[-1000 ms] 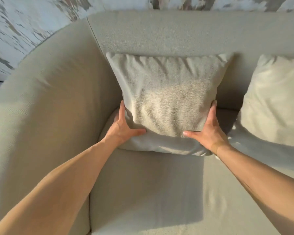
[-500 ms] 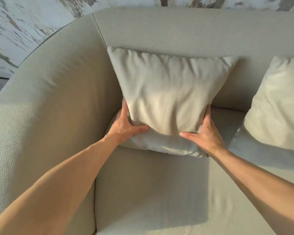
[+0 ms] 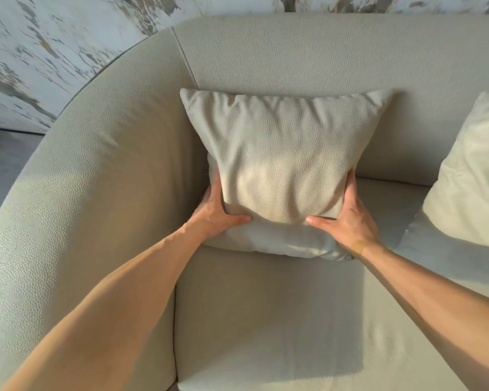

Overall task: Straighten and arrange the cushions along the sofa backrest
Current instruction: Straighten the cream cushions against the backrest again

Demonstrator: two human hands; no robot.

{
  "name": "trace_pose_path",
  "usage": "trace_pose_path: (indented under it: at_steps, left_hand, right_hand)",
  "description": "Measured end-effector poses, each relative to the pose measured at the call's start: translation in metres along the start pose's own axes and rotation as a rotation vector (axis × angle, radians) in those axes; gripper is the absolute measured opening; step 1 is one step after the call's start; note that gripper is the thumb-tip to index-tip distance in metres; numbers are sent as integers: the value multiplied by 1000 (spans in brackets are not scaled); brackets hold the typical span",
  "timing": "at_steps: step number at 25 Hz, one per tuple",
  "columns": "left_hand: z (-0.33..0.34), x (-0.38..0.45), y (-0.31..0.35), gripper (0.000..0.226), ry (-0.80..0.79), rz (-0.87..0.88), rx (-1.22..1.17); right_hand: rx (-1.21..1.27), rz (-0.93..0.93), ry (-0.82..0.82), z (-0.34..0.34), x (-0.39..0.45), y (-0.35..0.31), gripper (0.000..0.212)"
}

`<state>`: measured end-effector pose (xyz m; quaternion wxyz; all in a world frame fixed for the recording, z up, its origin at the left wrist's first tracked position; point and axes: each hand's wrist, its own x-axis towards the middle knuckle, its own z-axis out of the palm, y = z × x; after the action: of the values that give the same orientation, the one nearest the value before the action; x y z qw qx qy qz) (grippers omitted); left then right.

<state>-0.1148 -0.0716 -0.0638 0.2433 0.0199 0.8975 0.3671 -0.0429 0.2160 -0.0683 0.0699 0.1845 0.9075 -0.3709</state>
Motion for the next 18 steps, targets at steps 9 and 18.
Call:
trace_pose_path:
  at_steps: [9, 18]
  left_hand:
    - [4, -17, 18, 140, 101, -58, -18]
    - [14, -46, 123, 117, 199, 199, 331]
  right_hand:
    - [-141, 16, 5, -34, -16, -1, 124]
    - [-508, 26, 49, -140, -58, 5, 102]
